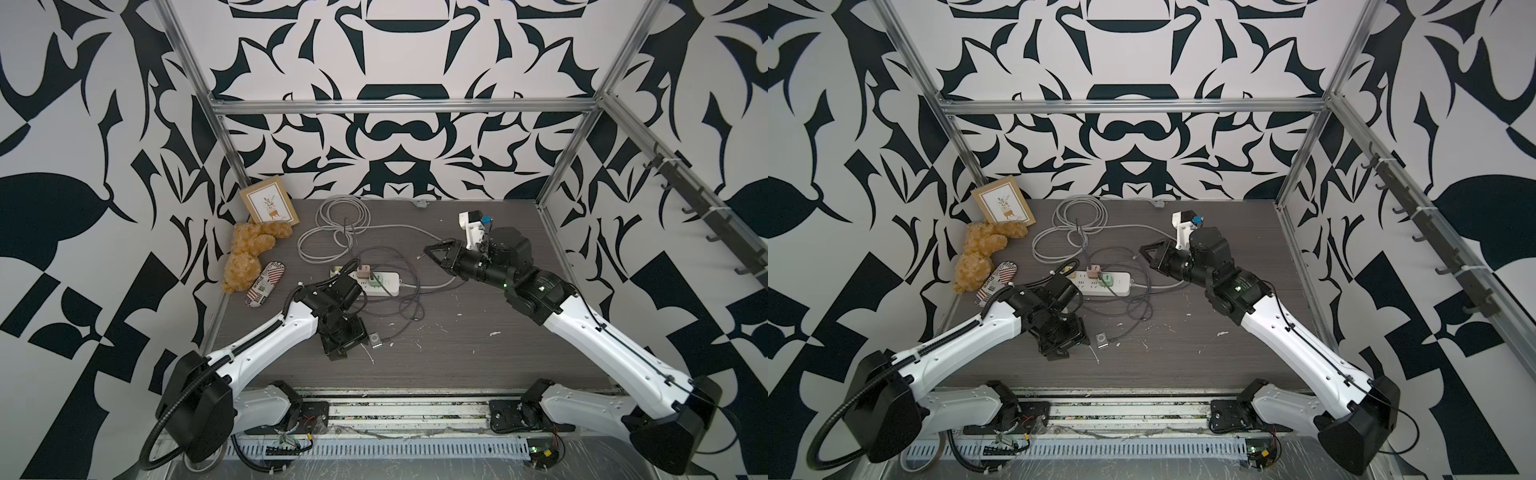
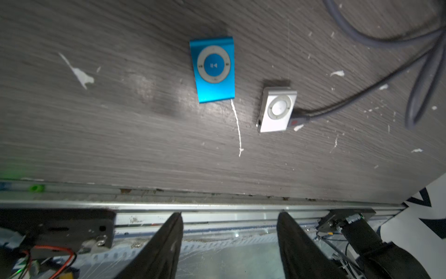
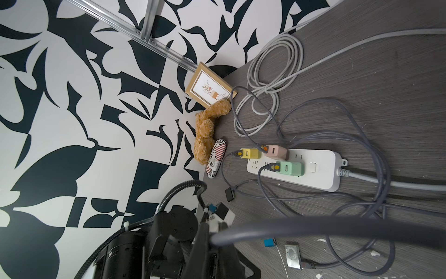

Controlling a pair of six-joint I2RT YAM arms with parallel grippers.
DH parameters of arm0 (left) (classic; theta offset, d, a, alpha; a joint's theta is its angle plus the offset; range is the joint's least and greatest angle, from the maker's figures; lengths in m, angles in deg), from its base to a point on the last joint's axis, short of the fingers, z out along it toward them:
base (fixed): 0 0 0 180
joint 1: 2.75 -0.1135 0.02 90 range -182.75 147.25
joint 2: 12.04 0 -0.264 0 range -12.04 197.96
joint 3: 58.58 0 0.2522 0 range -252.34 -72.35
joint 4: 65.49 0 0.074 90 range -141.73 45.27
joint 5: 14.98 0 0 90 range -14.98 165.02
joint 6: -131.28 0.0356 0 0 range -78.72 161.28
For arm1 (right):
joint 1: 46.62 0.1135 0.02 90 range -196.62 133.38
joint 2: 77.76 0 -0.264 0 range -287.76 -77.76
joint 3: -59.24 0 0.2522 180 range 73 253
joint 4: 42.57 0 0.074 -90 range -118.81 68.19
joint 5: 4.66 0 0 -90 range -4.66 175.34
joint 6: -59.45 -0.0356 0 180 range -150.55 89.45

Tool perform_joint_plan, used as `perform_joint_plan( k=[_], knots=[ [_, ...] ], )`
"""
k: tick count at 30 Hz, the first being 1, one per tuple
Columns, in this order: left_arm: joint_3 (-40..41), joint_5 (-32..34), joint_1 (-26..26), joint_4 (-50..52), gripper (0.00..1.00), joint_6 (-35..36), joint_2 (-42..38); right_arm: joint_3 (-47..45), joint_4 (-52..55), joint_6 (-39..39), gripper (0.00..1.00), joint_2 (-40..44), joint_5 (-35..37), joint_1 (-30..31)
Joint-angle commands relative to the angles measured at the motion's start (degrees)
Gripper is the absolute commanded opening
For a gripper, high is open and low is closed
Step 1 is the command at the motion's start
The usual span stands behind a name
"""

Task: Charge mp3
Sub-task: Pick up the MP3 player from the center of the board.

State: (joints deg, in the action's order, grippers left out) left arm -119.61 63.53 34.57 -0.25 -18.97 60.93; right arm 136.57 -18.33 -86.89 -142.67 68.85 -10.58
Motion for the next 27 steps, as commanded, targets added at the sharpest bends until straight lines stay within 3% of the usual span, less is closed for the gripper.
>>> perform_joint_plan(
  k=[1,14,27],
  knots=[
    [1.8,4.9,-1.0,-2.5,0.62,-0.3,2.9,0.8,-2.2,0.8,0.00,2.1,-1.0,-0.1],
    [1.5,9.3,-2.8,-10.8,0.56,-1.0,11.5,-0.6,-4.0,-0.5,0.00,3.0,-1.7,-0.1],
    [-2.0,12.2,-3.4,-11.8,0.49,1.0,17.2,-0.4,-4.2,-0.2,0.00,3.6,-1.6,-0.1]
  ],
)
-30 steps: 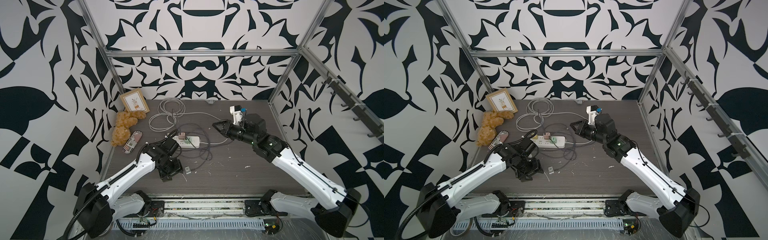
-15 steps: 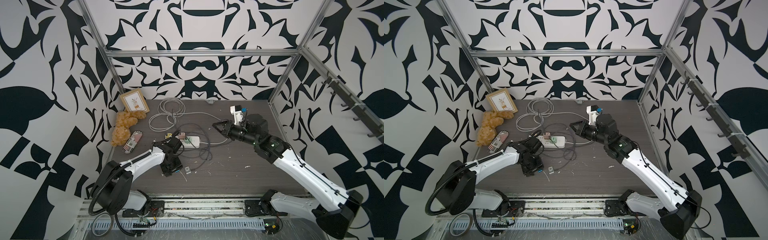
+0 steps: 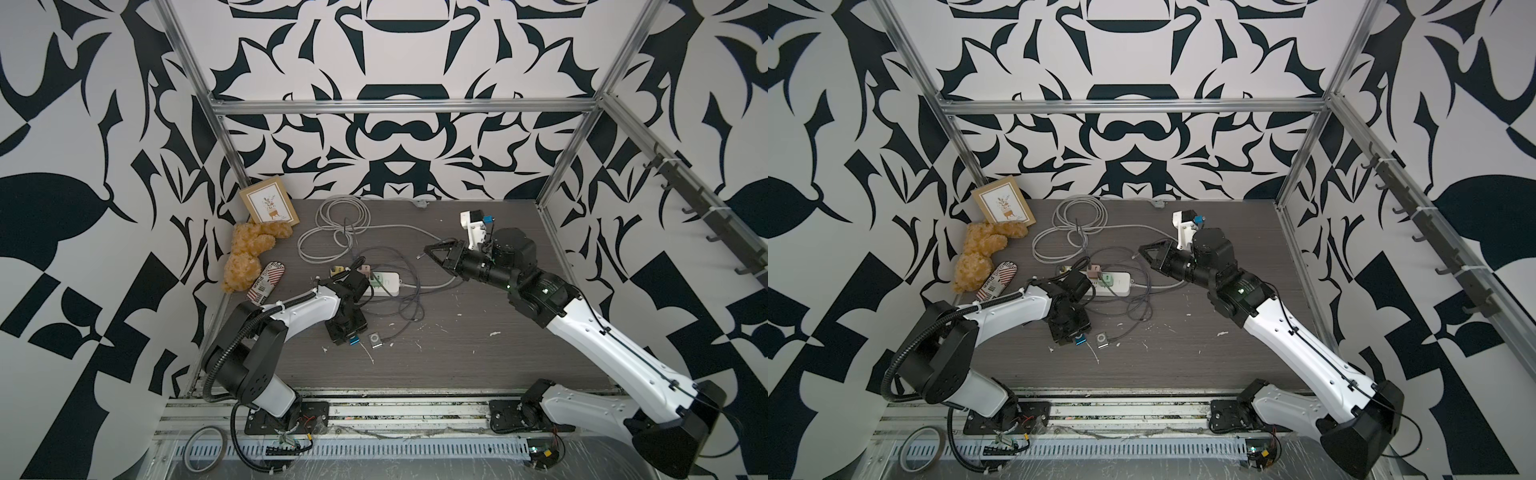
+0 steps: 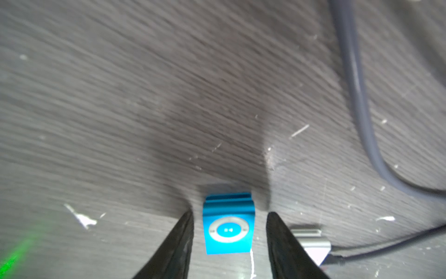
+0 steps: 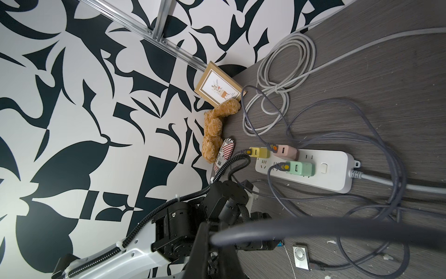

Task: Charge mp3
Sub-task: Pick up the MP3 player from the center of the board.

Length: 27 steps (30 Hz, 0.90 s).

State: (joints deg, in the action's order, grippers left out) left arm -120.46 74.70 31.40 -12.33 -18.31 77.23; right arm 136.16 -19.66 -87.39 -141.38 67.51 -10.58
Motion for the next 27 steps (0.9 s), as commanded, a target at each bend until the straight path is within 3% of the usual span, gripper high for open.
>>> perform_joint_plan(
  k=[1,12,19,21,23,27],
  knots=[
    [-1.1,0.5,-0.2,0.1,0.48,0.4,1.2,0.0,-2.9,0.2,0.00,2.3,-0.2,-0.1],
    [-0.2,-0.3,-0.3,-0.4,0.39,0.6,1.7,-0.3,-3.9,0.0,0.00,1.9,-0.3,-0.1],
    [3.4,-3.4,-2.0,-0.3,0.21,2.0,-5.3,-0.4,-3.5,0.0,0.00,2.6,-0.2,-0.1],
    [3.8,-8.9,-2.7,3.1,0.18,3.9,-10.3,0.5,-2.0,0.4,0.00,2.6,0.2,-0.5],
    [3.0,-19.4,-4.1,10.3,0.16,7.7,-15.3,2.4,0.6,1.6,0.00,2.0,-0.4,-1.2],
    [-7.0,-16.1,-6.4,35.8,0.12,16.0,-27.2,7.0,6.3,4.1,0.00,-0.6,-2.1,-3.8]
  ],
)
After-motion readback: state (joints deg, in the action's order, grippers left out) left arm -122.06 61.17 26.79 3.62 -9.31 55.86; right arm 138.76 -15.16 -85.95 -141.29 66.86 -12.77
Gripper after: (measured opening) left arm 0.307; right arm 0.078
